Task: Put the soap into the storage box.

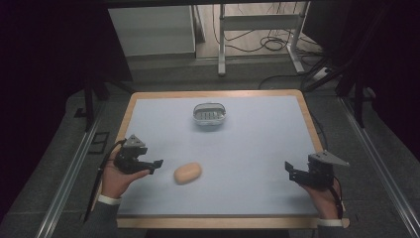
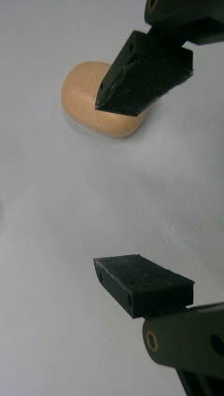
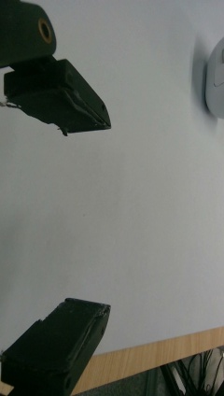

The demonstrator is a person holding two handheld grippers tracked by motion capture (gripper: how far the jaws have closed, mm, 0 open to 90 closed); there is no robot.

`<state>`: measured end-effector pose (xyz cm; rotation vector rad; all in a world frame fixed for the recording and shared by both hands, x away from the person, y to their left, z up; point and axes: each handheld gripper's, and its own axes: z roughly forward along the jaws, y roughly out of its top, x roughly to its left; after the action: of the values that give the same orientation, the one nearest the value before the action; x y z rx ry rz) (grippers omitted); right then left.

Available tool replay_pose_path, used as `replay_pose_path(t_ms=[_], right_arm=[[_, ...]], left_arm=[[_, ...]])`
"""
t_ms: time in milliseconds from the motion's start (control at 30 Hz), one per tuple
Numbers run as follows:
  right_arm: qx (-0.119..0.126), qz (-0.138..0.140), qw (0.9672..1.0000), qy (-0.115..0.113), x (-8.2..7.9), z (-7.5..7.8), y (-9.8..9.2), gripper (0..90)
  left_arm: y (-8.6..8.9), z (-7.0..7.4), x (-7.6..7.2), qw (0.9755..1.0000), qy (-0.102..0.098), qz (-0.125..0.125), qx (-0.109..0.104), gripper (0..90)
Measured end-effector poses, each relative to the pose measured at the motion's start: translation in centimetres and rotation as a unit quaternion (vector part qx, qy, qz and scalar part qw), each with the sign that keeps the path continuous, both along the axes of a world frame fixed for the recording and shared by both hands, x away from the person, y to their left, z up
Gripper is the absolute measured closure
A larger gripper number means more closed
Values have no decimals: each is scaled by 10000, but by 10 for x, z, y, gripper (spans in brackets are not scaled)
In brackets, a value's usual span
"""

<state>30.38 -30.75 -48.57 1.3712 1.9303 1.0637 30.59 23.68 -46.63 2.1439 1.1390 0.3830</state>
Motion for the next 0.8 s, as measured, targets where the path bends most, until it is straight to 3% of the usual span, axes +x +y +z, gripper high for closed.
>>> replay_pose_path(t_ms=[200,367,800], right_arm=[[-30,-27,10000,37,0,-2,-2,100],[-60,-20,10000,24,-2,-1,-1,100],[-12,80,10000,48,-2,-2,4,100]], left_arm=[[-11,7,5,9995,26,-212,217,214],[-22,14,7,9985,52,-512,205,214],[-42,20,12,9956,97,-792,497,216]])
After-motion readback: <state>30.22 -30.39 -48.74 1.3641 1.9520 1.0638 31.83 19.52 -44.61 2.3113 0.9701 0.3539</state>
